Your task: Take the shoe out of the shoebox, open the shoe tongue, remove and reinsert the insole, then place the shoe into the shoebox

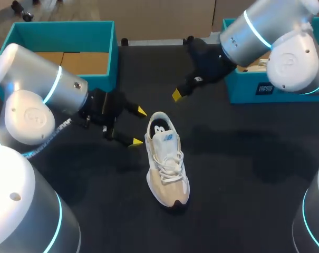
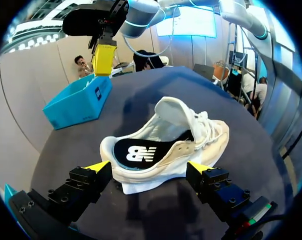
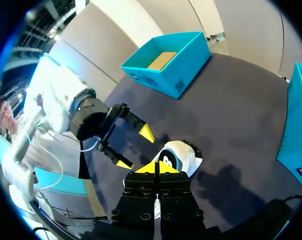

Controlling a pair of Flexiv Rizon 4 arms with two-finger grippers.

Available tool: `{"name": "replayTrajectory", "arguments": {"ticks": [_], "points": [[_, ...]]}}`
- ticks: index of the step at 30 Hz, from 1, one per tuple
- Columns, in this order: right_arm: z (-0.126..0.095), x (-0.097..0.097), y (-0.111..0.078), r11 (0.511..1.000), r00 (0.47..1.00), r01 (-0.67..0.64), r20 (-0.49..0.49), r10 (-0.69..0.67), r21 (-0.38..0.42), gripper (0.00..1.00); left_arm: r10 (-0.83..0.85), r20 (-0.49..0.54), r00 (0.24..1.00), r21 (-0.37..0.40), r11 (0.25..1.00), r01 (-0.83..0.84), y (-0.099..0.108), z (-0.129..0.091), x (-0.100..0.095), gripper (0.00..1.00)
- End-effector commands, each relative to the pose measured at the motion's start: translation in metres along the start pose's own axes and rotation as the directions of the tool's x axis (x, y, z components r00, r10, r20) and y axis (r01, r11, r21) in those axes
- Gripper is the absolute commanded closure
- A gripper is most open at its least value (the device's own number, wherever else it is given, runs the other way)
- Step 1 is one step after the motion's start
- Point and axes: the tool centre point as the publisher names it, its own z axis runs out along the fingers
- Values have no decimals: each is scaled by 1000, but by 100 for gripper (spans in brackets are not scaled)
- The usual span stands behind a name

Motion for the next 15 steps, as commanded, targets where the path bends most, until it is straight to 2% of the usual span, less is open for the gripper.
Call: {"name": "replayTrajectory", "arguments": {"ticks": [1,9,15], "points": [[0,2,0,1000,999,-2,40,2,1,100,25,-72,997,19,1000,-24,-1,-25,-7,0],[0,2,0,1000,999,-2,40,2,1,100,71,-58,996,-9,997,-72,4,-58,-16,0],[9,-2,2,992,981,-94,165,107,-84,100,91,-41,995,-13,996,-91,7,-78,-19,0]]}}
